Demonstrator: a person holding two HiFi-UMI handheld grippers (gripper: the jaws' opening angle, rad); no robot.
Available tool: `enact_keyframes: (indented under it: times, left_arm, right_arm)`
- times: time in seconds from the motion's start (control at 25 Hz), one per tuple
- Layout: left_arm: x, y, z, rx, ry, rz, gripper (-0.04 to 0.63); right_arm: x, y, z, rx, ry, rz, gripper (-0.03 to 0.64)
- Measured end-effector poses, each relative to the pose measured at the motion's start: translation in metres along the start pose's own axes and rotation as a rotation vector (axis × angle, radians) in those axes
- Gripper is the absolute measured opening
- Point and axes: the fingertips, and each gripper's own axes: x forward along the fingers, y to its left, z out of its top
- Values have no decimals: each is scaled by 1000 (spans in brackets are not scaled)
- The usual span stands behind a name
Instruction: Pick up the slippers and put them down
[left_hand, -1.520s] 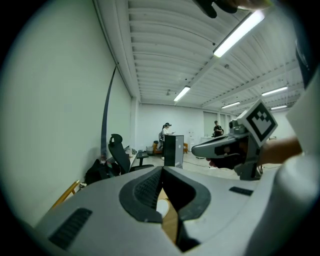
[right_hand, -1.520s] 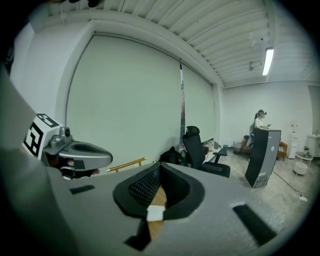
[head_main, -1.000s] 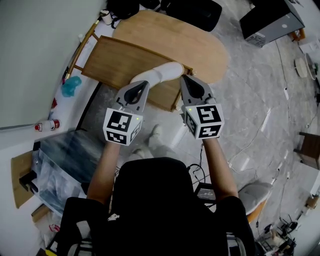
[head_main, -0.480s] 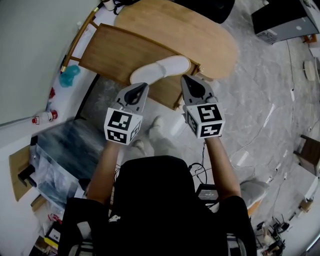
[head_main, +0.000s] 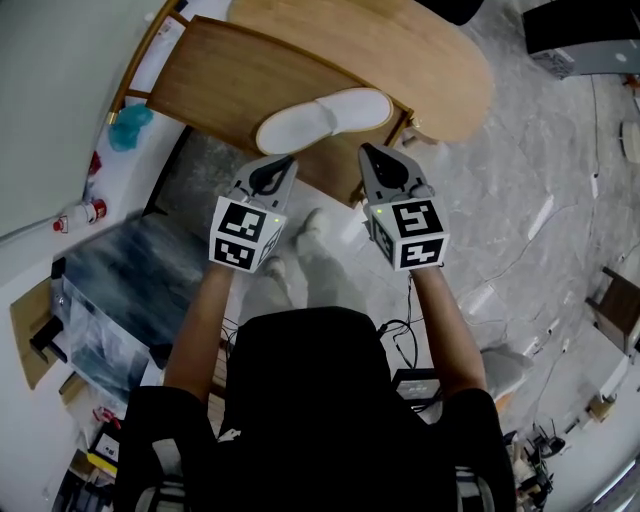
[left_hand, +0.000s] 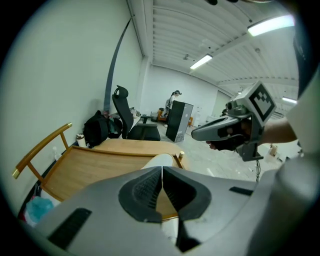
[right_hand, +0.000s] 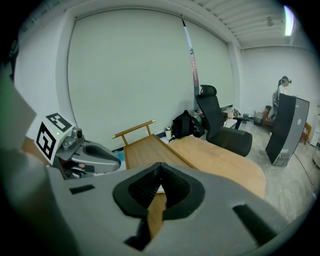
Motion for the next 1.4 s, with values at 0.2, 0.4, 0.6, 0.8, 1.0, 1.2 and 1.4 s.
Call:
enact_keyframes:
  times: [0.2,0.4,0.6,0.8,1.0,1.2,1.4]
  left_arm:
    - [21,6,-10,-34,34,-10,5]
    - [41,18,-16,-36,38,-2,5]
    - [57,33,-20,-25,42,6,8]
    - [75,42,-24,-11,67,-18,123]
    - [94,53,-35,48,120,-42,186]
    - [115,55,-52,181,207,-118,224]
    - [133,58,-65,286,286,-150,230]
  right_arm:
    - [12,3,-27,17,66,35,-2]
    - [25,5,-43,8,95,58,-2]
    - [34,2,-56,22,106,63,-2]
    - [41,-3,-69,38,137,61,-2]
    - [48,-8,-78,50,153,58,-2]
    - [55,-14,-82,63,155,53,-2]
    - [58,-15,-95,71,180,59,-2]
